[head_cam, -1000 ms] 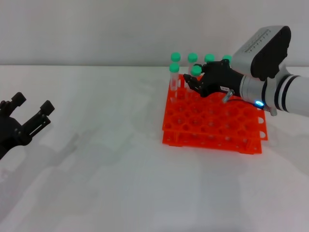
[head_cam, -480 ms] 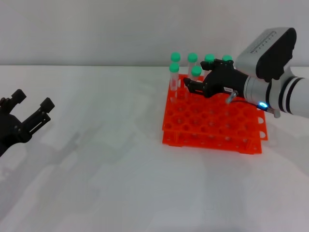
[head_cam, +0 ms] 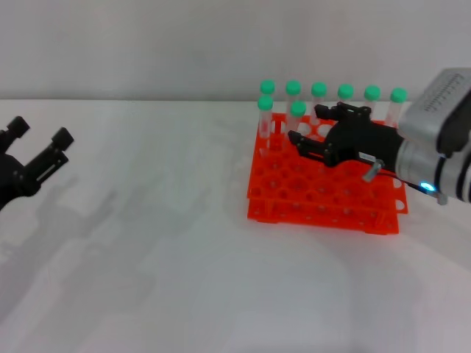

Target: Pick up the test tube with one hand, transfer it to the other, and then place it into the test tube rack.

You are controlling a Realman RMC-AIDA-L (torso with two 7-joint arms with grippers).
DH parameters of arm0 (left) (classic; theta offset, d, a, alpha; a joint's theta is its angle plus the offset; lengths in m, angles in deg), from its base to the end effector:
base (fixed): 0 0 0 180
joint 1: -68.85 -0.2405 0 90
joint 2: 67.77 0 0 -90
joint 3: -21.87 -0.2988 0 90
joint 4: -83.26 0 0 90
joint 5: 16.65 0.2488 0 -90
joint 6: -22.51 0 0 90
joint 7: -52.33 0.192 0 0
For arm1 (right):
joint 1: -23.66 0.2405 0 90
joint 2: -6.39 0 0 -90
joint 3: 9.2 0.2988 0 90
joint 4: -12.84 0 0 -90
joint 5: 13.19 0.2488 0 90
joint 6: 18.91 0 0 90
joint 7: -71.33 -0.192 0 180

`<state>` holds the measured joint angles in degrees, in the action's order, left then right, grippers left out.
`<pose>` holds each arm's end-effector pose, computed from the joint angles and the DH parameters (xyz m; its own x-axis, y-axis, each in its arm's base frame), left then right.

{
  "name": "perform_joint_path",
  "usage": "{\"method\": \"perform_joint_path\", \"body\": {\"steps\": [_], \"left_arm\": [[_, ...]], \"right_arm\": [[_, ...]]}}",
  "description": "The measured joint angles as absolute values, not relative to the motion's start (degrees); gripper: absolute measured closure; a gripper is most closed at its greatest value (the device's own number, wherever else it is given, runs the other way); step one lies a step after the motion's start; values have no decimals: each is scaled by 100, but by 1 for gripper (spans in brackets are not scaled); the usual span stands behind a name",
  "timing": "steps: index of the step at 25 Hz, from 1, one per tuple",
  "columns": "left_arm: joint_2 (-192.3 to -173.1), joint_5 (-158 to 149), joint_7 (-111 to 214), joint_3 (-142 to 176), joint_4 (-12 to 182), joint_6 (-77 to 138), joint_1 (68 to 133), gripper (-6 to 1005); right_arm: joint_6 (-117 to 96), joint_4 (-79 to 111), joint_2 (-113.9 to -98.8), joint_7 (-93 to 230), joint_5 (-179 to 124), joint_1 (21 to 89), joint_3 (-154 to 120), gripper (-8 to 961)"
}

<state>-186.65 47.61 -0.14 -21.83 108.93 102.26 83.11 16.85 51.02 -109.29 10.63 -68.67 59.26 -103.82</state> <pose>-0.3876 0.3656 0.0116 0.5429 -0.0180 0.8396 0.7449 -0.4513 -0.4914 0.2125 0.5108 -0.1146 0.8851 -0.0754 -0.4592 -0.3616 -0.7324 -0.5769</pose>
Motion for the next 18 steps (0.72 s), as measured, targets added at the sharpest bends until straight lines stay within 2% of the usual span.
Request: {"method": "perform_joint_path", "body": {"steps": [4, 10, 18], "left_arm": [[-18649, 4539, -8, -2180, 10903, 10186, 8370, 106], [-18648, 4418, 46, -2181, 10903, 10052, 8557, 106], [-18690, 4056, 467, -2179, 10676, 9944, 8680, 106]], "right_arm": [[2222, 5343, -10926, 1199, -6862, 5403, -9977, 276], [4143, 5093, -10909, 1514, -6856, 4493, -8584, 275], [5386, 4001, -10872, 2187, -6652, 4164, -7160, 279]]}}
